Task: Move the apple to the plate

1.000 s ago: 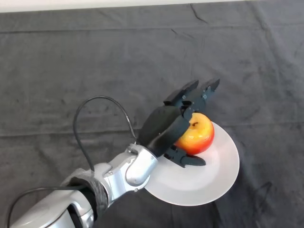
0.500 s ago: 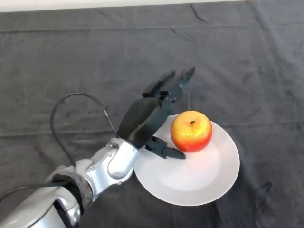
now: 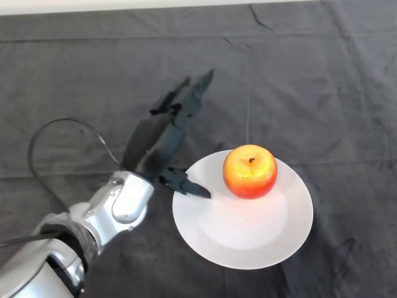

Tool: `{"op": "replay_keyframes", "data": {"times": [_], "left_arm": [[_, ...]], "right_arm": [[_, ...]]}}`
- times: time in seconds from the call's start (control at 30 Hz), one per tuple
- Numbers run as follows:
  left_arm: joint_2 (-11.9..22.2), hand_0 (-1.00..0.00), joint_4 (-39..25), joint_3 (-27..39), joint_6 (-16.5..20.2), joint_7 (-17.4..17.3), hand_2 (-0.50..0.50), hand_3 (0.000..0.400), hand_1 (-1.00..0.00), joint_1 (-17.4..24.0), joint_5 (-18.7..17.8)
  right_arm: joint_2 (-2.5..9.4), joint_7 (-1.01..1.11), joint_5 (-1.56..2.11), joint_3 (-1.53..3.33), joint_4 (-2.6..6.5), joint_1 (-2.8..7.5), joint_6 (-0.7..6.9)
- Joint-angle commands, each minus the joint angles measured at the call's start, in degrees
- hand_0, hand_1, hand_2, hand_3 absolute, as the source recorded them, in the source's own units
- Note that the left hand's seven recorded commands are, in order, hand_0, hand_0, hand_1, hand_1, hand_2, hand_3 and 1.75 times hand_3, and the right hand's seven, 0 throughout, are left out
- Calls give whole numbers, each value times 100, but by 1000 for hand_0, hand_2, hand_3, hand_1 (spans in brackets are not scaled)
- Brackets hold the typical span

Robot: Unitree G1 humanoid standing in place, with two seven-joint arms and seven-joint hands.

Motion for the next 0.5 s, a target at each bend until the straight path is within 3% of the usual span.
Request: {"op": "replay_keyframes", "data": {"times": [0.03,0.5], "left_arm": [[265,0,244,243,-132,-42,0,0,0,-13,-129],[640,0,370,877,-97,-105,0,0,0,148,-222]], "right_arm": [[-128,26,43,-36,100,174,-35],[-126,26,42,-36,98,175,-35]]}}
